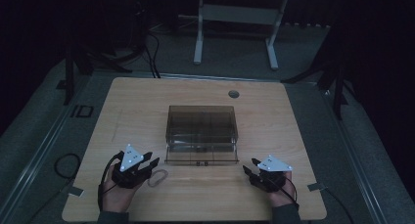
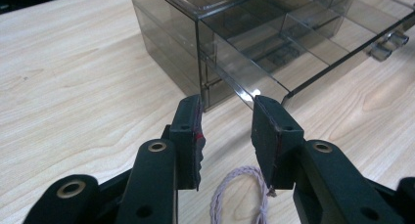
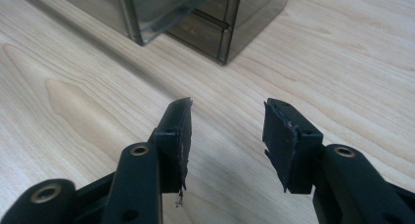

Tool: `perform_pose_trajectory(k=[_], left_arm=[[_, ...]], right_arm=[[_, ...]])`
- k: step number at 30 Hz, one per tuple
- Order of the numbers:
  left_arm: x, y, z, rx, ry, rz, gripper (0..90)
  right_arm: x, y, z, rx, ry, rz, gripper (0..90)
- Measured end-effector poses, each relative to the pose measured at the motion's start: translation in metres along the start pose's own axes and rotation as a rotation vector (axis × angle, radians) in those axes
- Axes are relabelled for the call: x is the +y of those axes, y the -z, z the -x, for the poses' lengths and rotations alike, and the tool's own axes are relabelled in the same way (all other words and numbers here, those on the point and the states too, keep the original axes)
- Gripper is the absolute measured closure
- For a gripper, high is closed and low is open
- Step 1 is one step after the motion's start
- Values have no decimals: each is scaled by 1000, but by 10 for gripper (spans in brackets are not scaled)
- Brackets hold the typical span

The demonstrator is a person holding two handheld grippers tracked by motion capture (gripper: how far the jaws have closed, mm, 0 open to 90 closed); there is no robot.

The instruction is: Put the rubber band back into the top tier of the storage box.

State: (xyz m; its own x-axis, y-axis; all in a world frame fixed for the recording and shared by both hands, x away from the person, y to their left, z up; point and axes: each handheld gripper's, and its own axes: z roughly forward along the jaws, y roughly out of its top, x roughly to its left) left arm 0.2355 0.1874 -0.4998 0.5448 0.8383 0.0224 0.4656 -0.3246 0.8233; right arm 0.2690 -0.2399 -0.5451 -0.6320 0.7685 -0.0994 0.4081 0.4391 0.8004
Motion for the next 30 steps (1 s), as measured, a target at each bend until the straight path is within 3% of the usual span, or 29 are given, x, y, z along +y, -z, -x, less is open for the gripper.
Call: perform_pose_trajectory(k=[6,14,26,30], left_arm=[[1,-2,-3,-16,-15,-59,645],[-1,-10,-8,-56,-64,-181,639],[-4,-15,-7,-111,-106,-263,630],[-8,-17,-5,-116,-117,-286,559]], right_arm=[[-3,-5,3,3,-6,-20,526],[-7,-10,7,1,-15,-37,519],[-8,-11,9,0,-18,-47,515],[-8,-11,9,-1,-16,-50,514]])
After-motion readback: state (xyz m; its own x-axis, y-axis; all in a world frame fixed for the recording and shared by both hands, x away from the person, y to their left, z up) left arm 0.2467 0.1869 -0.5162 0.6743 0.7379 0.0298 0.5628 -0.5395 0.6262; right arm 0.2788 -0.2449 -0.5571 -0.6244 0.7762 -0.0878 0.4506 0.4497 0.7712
